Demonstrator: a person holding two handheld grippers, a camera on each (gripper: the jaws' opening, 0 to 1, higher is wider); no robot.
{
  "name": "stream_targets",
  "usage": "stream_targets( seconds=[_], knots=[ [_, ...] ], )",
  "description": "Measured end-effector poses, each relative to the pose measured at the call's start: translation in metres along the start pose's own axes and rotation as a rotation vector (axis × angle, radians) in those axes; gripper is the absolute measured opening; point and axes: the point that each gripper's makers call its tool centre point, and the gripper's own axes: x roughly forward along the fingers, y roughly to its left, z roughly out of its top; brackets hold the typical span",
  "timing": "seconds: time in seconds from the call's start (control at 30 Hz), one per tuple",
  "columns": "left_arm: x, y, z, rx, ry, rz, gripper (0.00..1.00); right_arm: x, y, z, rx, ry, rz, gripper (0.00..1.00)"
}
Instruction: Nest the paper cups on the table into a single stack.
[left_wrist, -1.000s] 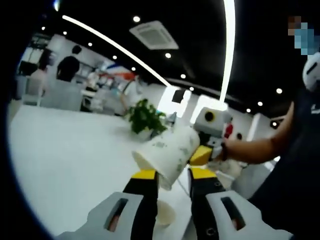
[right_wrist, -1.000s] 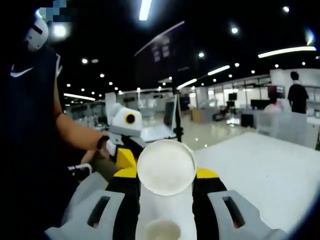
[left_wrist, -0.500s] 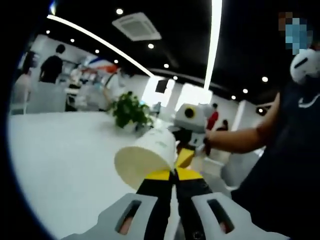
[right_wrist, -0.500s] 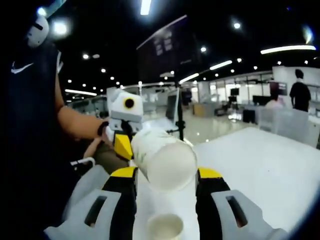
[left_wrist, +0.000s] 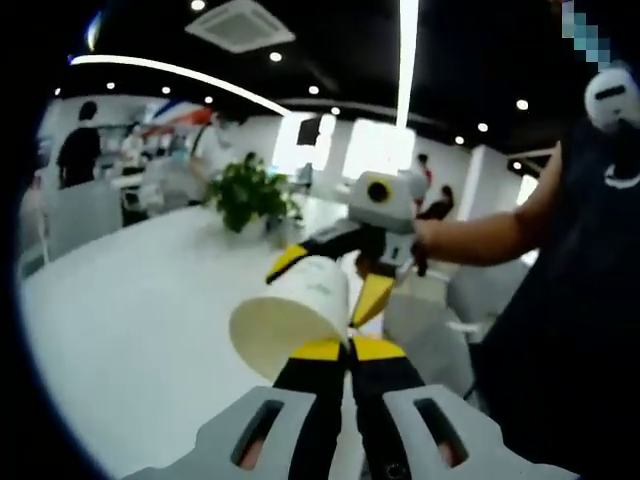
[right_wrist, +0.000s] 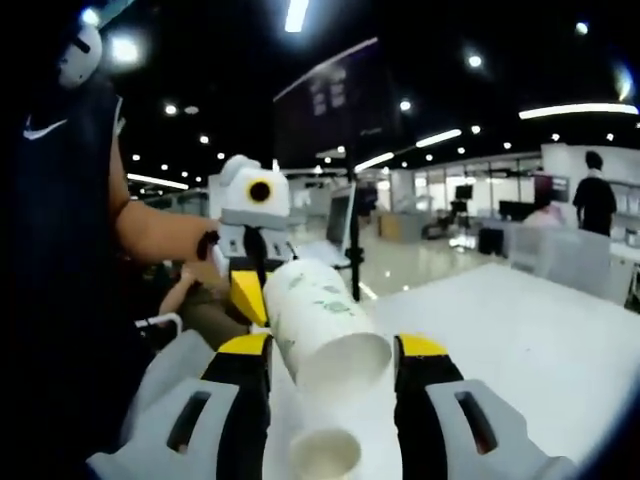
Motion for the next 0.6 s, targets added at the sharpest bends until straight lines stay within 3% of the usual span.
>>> stream_targets(
  seconds=[0.23, 0.33, 0.6],
  knots=[
    [-0.001, -0.003, 0.012, 0.024, 0.004, -0.019, 0.0, -0.003, 0.001, 0.003, 0.017, -0.039, -0.001, 0.43],
    [-0.002, -0.005, 0.021, 0.036, -0.005, -0.041, 0.0, -0.003, 0.003, -0.005, 0.016, -0.021, 0.005, 0.4],
    [0.007, 0.0, 0.02, 0.13, 0.16, -0.042, 0.0, -0.004, -0.007, -0.003, 0.022, -0.017, -0.028, 0.45]
  ],
)
